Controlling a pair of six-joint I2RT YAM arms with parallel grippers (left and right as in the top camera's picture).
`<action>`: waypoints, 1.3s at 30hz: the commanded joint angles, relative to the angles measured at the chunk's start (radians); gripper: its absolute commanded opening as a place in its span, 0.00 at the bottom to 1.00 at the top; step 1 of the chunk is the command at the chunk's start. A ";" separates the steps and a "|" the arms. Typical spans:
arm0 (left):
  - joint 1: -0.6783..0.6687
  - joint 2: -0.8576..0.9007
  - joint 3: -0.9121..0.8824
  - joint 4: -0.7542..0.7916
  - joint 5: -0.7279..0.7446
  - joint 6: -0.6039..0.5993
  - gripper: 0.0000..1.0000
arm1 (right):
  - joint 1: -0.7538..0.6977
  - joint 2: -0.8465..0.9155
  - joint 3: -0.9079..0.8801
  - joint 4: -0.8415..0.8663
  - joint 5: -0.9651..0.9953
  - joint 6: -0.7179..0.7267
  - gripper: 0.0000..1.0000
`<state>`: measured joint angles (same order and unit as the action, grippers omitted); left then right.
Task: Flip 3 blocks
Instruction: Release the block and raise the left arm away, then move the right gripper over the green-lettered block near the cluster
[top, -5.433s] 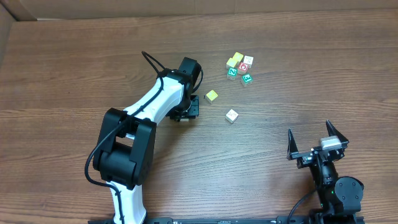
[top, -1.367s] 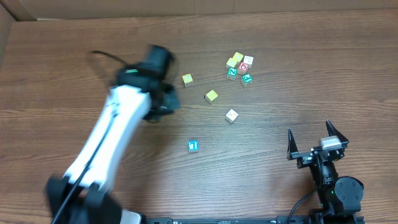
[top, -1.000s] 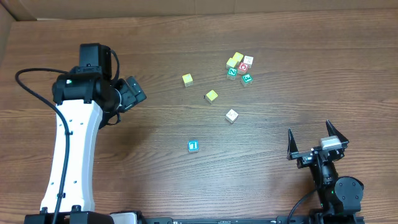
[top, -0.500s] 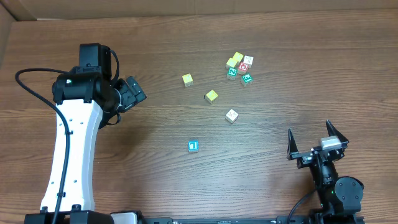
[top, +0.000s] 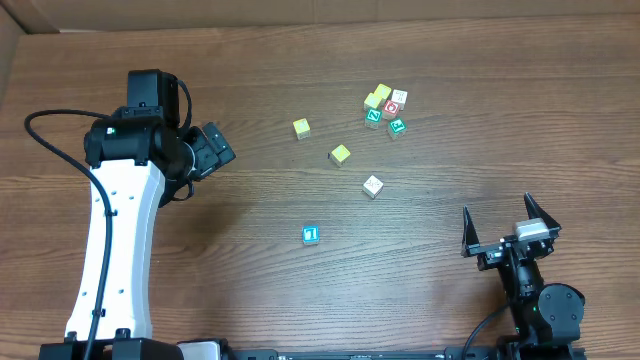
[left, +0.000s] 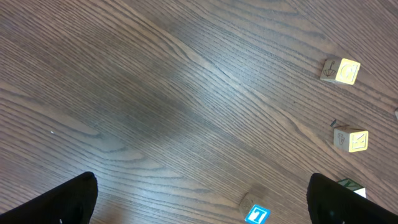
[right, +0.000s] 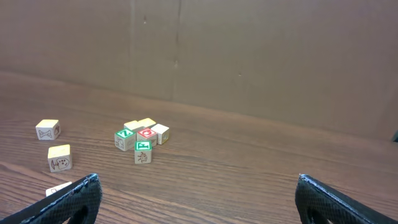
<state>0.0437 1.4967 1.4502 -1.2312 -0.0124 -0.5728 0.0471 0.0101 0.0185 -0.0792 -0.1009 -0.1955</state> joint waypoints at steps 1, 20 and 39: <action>0.002 0.010 0.006 0.001 -0.002 0.004 1.00 | -0.003 -0.007 -0.011 0.003 -0.006 -0.003 1.00; 0.002 0.010 0.006 0.001 -0.002 0.004 0.99 | -0.003 0.009 0.122 0.071 -0.168 0.291 1.00; 0.002 0.010 0.006 0.001 -0.002 0.004 0.99 | -0.003 1.135 1.331 -0.947 -0.296 0.328 1.00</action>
<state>0.0437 1.4998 1.4502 -1.2316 -0.0113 -0.5728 0.0471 0.9955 1.2129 -0.9672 -0.3622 0.1055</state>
